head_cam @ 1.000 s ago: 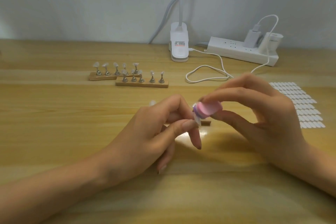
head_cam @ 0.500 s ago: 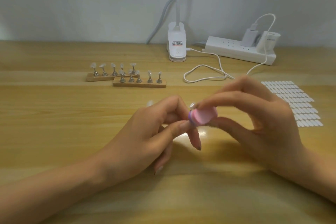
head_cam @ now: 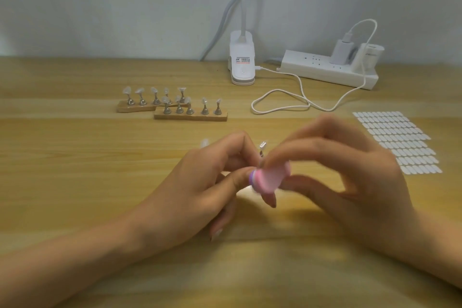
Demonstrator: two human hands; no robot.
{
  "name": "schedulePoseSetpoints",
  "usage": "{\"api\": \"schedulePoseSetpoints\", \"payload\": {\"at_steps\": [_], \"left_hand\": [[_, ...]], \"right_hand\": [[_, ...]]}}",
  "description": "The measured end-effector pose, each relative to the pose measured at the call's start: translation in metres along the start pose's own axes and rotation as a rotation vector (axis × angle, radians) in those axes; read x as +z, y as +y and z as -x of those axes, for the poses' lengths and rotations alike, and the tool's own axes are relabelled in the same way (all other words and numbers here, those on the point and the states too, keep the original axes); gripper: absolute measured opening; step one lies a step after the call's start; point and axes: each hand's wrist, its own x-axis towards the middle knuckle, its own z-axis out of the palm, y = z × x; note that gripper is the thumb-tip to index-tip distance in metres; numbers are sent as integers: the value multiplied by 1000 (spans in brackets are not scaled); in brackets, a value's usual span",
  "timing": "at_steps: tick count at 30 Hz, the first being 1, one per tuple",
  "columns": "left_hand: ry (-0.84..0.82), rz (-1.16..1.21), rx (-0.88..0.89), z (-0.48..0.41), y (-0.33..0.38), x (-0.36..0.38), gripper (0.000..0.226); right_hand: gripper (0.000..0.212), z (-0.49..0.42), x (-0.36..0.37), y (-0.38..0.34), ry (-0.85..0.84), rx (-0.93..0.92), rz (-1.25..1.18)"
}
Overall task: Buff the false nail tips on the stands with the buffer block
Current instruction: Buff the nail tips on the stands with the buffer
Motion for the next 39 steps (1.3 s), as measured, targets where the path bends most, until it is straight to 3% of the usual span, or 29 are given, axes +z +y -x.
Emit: {"api": "schedulePoseSetpoints", "payload": {"at_steps": [11, 15, 25, 29, 39], "left_hand": [[7, 8, 2, -1, -1, -1, 10], [16, 4, -11, -1, -2, -1, 9], [-9, 47, 3, 0, 0, 0, 9], [-3, 22, 5, 0, 0, 0, 16], [6, 4, -5, 3, 2, 1, 9]], "right_hand": [[19, 0, -1, 1, 31, 12, 40], [18, 3, 2, -1, 7, -64, 58], [17, 1, -4, 14, 48, 130, -51], [18, 1, 0, 6, -7, 36, -53], [19, 2, -4, 9, 19, 117, -91]]}}
